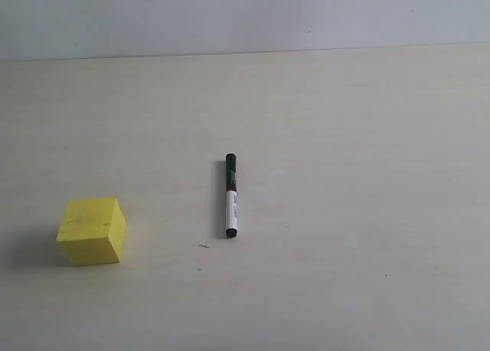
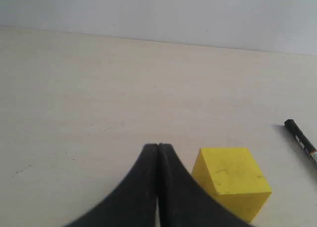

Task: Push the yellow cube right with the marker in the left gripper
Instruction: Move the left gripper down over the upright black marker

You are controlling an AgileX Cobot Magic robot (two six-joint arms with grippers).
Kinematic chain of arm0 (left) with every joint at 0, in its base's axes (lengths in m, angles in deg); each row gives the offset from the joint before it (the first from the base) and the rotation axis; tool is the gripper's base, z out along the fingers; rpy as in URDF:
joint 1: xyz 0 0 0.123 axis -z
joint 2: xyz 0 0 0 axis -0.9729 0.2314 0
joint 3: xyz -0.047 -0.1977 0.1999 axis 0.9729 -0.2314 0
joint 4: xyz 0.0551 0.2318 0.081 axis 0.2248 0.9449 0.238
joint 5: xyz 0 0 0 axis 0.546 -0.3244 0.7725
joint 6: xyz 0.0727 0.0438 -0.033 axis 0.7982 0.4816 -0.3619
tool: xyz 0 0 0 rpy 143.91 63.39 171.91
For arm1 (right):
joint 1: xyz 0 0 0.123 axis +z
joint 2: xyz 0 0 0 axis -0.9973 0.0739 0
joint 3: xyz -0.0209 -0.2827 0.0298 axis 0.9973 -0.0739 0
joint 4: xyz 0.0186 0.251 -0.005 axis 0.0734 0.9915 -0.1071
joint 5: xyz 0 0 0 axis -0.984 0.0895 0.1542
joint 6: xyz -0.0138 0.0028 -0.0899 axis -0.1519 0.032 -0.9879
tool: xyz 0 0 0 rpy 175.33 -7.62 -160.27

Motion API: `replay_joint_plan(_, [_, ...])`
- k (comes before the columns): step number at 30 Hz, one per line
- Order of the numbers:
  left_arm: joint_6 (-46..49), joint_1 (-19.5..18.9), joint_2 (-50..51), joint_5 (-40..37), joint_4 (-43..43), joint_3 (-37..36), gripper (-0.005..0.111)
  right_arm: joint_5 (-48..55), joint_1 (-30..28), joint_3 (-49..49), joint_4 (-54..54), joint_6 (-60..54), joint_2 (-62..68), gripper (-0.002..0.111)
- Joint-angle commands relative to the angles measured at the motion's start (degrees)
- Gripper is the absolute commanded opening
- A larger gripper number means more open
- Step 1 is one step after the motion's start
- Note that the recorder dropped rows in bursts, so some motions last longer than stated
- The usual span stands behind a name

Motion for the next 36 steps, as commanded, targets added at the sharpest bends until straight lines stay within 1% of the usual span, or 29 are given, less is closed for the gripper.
replay_joint_plan(1, [0.23, -0.19, -0.31, 6.01, 0.84, -0.14, 0.0, -0.48, -0.47, -0.29, 0.16, 0.0, -0.33, 0.0])
replay_joint_plan(4, [-3.08, -0.19, -0.31, 15.52, -1.45, -0.14, 0.0, -0.48, -0.47, -0.29, 0.16, 0.0, -0.33, 0.0])
replay_joint_plan(6, [-1.3, -0.19, -0.31, 21.23, 0.19, -0.14, 0.0, -0.48, -0.47, -0.29, 0.16, 0.0, -0.33, 0.0])
replay_joint_plan(7, [-1.2, -0.19, -0.31, 25.53, 0.09, -0.14, 0.0, -0.48, -0.47, -0.29, 0.16, 0.0, -0.33, 0.0])
replay_joint_plan(8, [-2.64, -0.08, -0.31, 28.53, -0.61, -0.14, 0.0, -0.48, -0.47, -0.29, 0.16, 0.0, -0.33, 0.0])
replay_joint_plan(9, [-6.36, -0.08, -0.31, 32.19, -0.82, -0.14, 0.0, -0.48, -0.47, -0.29, 0.16, 0.0, -0.33, 0.0])
replay_joint_plan(10, [-13.96, -0.08, -0.31, 38.34, -0.82, -0.14, 0.0, -0.48, -0.47, -0.29, 0.16, 0.0, -0.33, 0.0])
replay_joint_plan(11, [-17.9, -0.08, -0.31, 41.2, -0.82, -0.14, 0.0, -0.48, -0.47, -0.29, 0.16, 0.0, -0.33, 0.0])
replay_joint_plan(12, [-25.37, -0.08, -0.31, 49.49, -0.82, -0.14, 0.0, -0.48, -0.47, -0.29, 0.16, 0.0, -0.33, 0.0])
replay_joint_plan(13, [-26.19, -0.08, -0.31, 55.44, -1.48, -0.14, 0.0, -0.48, -0.47, -0.29, 0.16, 0.0, -0.33, 0.0])
replay_joint_plan(14, [-24.96, -0.08, -0.31, 65.42, -4.71, 1.42, 0.0, -0.48, -0.47, -0.29, 0.16, 0.0, -0.33, 0.0])
replay_joint_plan(15, [-24.18, -0.08, 0.25, 67.19, -6.74, 3.22, 0.0, -0.48, -0.47, -0.29, 0.16, 0.0, -0.33, 0.0])
replay_joint_plan(16, [-21.93, -0.08, 3.15, 64.04, -11.29, 9.65, 0.0, -0.48, -0.47, -0.29, 0.16, 0.0, -0.33, 0.0])
replay_joint_plan(17, [-20.2, -0.08, 4.92, 59.01, -13.12, 12.79, 0.0, -0.48, -0.47, -0.29, 0.16, 0.0, -0.33, 0.0])
replay_joint_plan(19, [-3.85, -0.08, 19.09, 32.65, -21.21, 29.57, 0.0, -0.48, -0.47, -0.29, 0.16, 0.0, -0.33, 0.0])
replay_joint_plan(20, [-0.37, -0.08, 24.15, 26.33, -21.52, 33.17, 0.0, -0.48, -0.47, -0.29, 0.16, 0.0, -0.33, 0.0])
replay_joint_plan(21, [3.02, -0.08, 34.77, 15.38, -21.52, 39.01, 0.0, -0.48, -0.47, -0.29, 0.16, 0.0, -0.33, 0.0])
replay_joint_plan(22, [3.89, -0.08, 40.15, 9.29, -21.39, 42.02, 0.0, -0.48, -0.47, -0.29, 0.16, 0.0, -0.33, 0.0])
replay_joint_plan(23, [4.76, 0.02, 49.91, -0.99, -21.8, 47.11, 0.0, -0.48, -0.47, -0.29, 0.26, 0.0, -0.33, 0.0])
replay_joint_plan(24, [5.31, 0.55, 55.15, -6.89, -22.7, 50.13, 0.0, -0.48, -0.47, -0.29, 0.26, 0.0, -0.33, 0.0])
replay_joint_plan(25, [10.96, 2.32, 64.12, -18.32, -26.25, 56.47, 0.0, -0.48, -0.47, -0.29, 0.26, 0.0, -0.33, 0.0])
replay_joint_plan(27, [18.41, 5.47, 72.29, -27.82, -30.84, 62.13, 0.0, -0.48, -0.47, -0.29, 0.37, 0.0, -0.33, 0.0])
replay_joint_plan(28, [19.54, 7.85, 76.43, -31.75, -31.84, 65.06, 0.0, -0.48, -0.47, -0.29, 0.37, 0.0, -0.33, 0.0])
replay_joint_plan(29, [19.14, 10.12, 80.19, -33.77, -31.34, 67.14, 0.0, -0.48, -0.47, -0.29, 0.37, 0.0, -0.33, 0.0])
replay_joint_plan(32, [10.01, 19.53, 88.95, -35.0, -23.84, 72.54, 0.0, -0.48, -0.47, -0.29, 0.37, 0.0, -0.33, 0.0])
replay_joint_plan(34, [2.39, 26.18, 94.82, -35.55, -15.18, 76.16, 0.0, -0.48, -0.47, -0.29, 0.37, 0.0, -0.33, 0.0])
replay_joint_plan(36, [-4.84, 30.96, 100.0, -36.92, -8.29, 79.8, 0.0, -0.48, -0.47, -0.29, 0.37, 0.0, -0.33, 0.0])
